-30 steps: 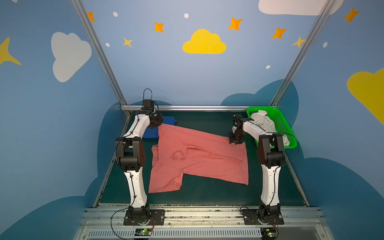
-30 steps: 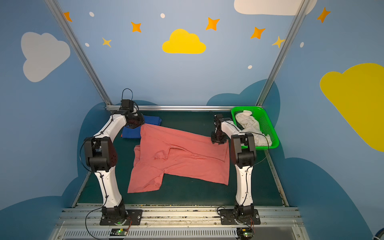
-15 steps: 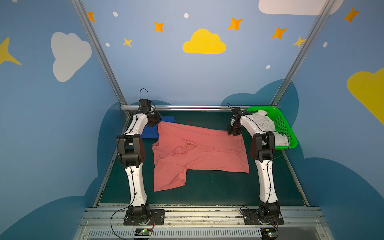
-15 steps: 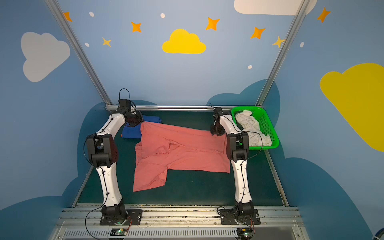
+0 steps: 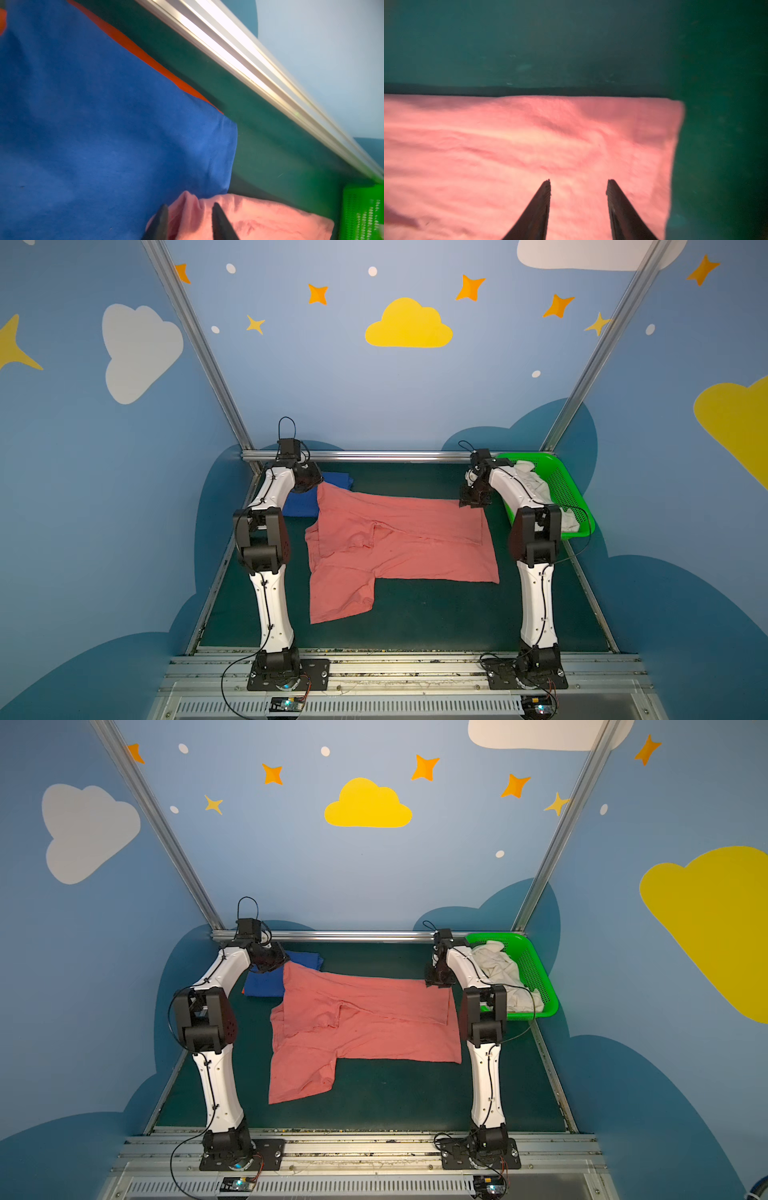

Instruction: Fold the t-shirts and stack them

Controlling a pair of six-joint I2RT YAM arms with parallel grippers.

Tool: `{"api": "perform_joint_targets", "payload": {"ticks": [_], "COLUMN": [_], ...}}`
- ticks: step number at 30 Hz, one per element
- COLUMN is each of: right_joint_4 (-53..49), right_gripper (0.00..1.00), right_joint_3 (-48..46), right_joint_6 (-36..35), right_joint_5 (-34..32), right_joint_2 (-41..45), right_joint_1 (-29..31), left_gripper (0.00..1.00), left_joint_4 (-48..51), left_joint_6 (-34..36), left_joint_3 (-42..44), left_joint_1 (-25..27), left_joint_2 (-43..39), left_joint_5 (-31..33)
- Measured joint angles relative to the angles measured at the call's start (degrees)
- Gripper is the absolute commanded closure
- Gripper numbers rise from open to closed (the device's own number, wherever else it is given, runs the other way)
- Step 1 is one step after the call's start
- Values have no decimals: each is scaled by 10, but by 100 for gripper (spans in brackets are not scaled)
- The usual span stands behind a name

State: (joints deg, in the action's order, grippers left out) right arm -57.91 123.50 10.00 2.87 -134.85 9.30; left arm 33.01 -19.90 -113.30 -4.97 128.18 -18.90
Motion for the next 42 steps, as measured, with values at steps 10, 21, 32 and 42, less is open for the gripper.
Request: {"api": "perform_joint_targets", "payload": {"ticks": [10, 21, 32, 42], "right_joint_4": [-3, 2, 11, 12], "right_gripper": [49, 58, 67, 72], "right_joint_3": [-44, -45, -35, -35], "right_joint_6": [-3, 2, 5, 9], "right_joint_5": [-6, 22, 60, 66], "right_joint_2": [24, -2, -18, -38], "right_joint_1": [-48, -68, -73, -71], "left_gripper": [18, 36, 44, 45], "left_joint_4": [-1, 9, 19, 30], "left_joint_6": [-1, 3, 11, 16], "left_joint_3": [15, 38, 50, 52], "left_joint_1": [0, 13, 25, 25], "left_joint_2": [0, -1, -13, -17], "left_joint_5": [-7, 1, 17, 26]}}
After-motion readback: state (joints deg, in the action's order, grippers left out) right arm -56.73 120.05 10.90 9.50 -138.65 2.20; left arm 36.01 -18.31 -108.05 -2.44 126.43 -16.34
